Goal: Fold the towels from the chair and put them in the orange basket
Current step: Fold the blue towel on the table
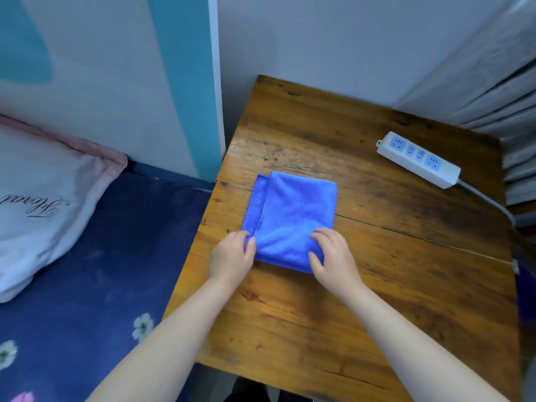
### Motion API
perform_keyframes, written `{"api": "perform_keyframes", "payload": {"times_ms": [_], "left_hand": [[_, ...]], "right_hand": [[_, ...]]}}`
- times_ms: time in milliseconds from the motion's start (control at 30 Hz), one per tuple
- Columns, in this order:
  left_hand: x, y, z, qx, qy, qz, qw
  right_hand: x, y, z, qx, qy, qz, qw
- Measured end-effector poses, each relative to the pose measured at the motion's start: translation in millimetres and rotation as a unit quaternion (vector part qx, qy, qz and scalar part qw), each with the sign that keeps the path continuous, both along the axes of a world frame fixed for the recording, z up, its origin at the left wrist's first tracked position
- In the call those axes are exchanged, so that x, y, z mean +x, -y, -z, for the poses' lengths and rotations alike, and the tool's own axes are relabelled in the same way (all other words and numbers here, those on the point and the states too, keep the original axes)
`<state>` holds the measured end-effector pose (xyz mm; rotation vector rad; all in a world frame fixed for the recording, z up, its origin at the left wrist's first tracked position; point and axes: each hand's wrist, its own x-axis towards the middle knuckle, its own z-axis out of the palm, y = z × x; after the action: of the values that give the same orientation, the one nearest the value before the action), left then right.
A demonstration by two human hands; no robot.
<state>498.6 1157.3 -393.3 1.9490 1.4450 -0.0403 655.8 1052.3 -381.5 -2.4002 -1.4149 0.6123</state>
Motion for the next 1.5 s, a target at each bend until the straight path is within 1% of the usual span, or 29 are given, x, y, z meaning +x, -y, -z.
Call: {"api": "perform_keyframes", "payload": {"times_ms": [33,100,133,200,233,300,367,400,433,467,533,600,700,800,900,967,1033,1100,1167,1233,1267,1300,1333,1433,1500], "left_hand": [[9,-2,0,-0.015,-0.002,0.0,1.0],[25,-6,-1,-0.054,-0.033,-0.008,0.998],[31,-8,0,-0.067,-0.051,-0.013,0.996],[39,-12,3,-0.088,-0.075,-0.03,0.993],[43,-14,4,-0.1,-0.072,-0.044,0.991],[48,-17,9,-0.147,-0.027,-0.116,0.982],[49,-19,14,-0.205,0.038,-0.205,0.956],[50,-20,15,-0.219,0.066,-0.225,0.947],[49,-20,14,-0.22,0.09,-0.222,0.946],[47,-20,12,-0.205,0.112,-0.2,0.952],[44,-19,2,-0.137,0.148,-0.143,0.969],[38,-17,-6,-0.068,0.169,-0.1,0.978],[28,-17,-7,-0.002,0.18,-0.091,0.979],[15,-18,3,-0.003,0.163,-0.139,0.977],[4,-15,19,-0.034,0.102,-0.163,0.981],[2,-15,26,-0.047,0.062,-0.14,0.987],[4,-17,26,-0.037,0.049,-0.108,0.992],[4,-15,25,0.007,0.017,-0.073,0.997],[3,-14,21,0.078,-0.027,-0.021,0.996],[1,-9,22,0.166,-0.026,0.123,0.978],[0,-7,26,0.204,-0.032,0.196,0.959],[-1,-5,29,0.228,-0.05,0.259,0.937],[-3,-2,32,0.231,-0.072,0.307,0.92],[-7,2,37,0.22,-0.104,0.389,0.889],[-9,2,40,0.22,-0.112,0.401,0.882]], "right_hand": [[0,3,3,-0.026,0.016,-0.022,0.999],[0,4,3,-0.082,0.058,-0.051,0.994],[0,5,3,-0.134,0.068,-0.065,0.987],[1,4,5,-0.194,0.081,-0.094,0.973],[1,4,6,-0.21,0.087,-0.097,0.969],[-1,3,9,-0.207,0.122,-0.107,0.965],[0,5,24,-0.184,0.159,-0.097,0.965],[0,6,29,-0.169,0.164,-0.087,0.968],[-1,6,32,-0.167,0.162,-0.079,0.969],[-3,6,34,-0.159,0.16,-0.081,0.971],[-5,7,34,-0.131,0.171,-0.09,0.972],[-9,7,33,-0.113,0.178,-0.085,0.974],[-17,4,35,-0.076,0.174,-0.081,0.978],[-22,-1,41,-0.059,0.17,-0.106,0.978],[-22,-4,45,-0.072,0.176,-0.127,0.974],[-23,-5,45,-0.077,0.176,-0.125,0.973],[-23,-5,46,-0.073,0.176,-0.118,0.975],[-24,-4,46,-0.076,0.18,-0.113,0.974],[-25,-4,46,-0.085,0.176,-0.112,0.974],[-25,-3,46,-0.093,0.168,-0.122,0.974],[-24,-2,47,-0.089,0.169,-0.127,0.973],[-23,-1,46,-0.089,0.171,-0.133,0.972],[-21,0,46,-0.086,0.174,-0.144,0.97],[-18,2,45,-0.048,0.196,-0.183,0.962],[-15,-2,42,-0.07,0.202,-0.211,0.954]]}}
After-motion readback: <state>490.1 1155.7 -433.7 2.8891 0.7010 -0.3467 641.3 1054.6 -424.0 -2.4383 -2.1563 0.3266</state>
